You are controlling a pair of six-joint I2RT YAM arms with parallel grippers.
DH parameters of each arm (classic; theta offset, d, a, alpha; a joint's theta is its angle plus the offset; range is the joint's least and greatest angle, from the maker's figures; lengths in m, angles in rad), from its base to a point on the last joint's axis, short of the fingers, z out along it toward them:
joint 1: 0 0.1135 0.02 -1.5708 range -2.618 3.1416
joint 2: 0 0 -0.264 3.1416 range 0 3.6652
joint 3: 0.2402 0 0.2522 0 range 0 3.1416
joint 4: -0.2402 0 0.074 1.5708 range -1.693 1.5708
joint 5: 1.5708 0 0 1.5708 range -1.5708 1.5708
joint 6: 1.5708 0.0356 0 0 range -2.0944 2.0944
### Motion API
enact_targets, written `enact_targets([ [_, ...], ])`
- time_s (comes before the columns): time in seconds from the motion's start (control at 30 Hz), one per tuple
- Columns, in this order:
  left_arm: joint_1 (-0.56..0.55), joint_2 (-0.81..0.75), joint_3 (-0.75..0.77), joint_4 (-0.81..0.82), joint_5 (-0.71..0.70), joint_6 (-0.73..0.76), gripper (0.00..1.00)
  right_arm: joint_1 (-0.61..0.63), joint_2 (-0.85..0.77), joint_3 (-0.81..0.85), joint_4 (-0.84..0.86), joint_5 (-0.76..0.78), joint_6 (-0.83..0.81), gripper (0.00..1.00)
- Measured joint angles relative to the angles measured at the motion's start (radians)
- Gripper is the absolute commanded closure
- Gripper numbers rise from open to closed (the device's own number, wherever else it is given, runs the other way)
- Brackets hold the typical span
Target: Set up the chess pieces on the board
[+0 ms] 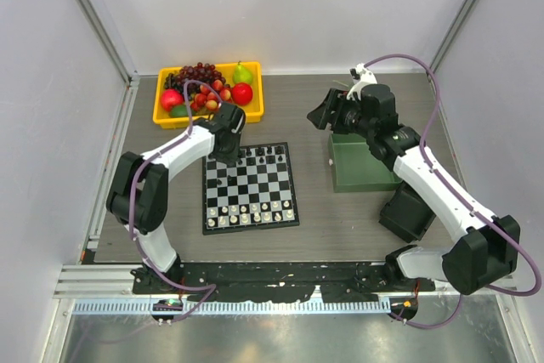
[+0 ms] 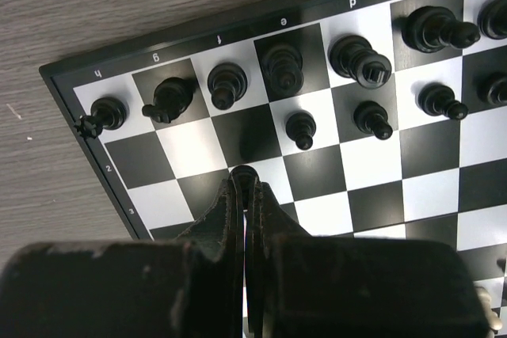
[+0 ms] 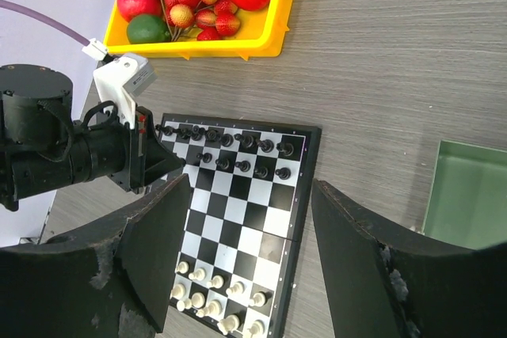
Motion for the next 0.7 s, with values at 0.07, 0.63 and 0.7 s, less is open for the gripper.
enact_targets([
  [0.07, 0.002, 0.014, 0.010, 0.001, 0.000, 0.000, 1.00, -0.003, 0.003, 0.000, 0.000, -0.004, 0.000, 0.31],
  [0.63, 0.008, 0.068, 0.029, 0.020, 0.008, -0.003, 1.00, -0.019, 0.004, 0.000, 0.000, -0.018, 0.000, 0.31],
  [0.7, 0.008, 0.071, 0.029, 0.021, 0.008, -0.004, 1.00, -0.020, 0.004, 0.000, 0.000, -0.021, 0.000, 0.31],
])
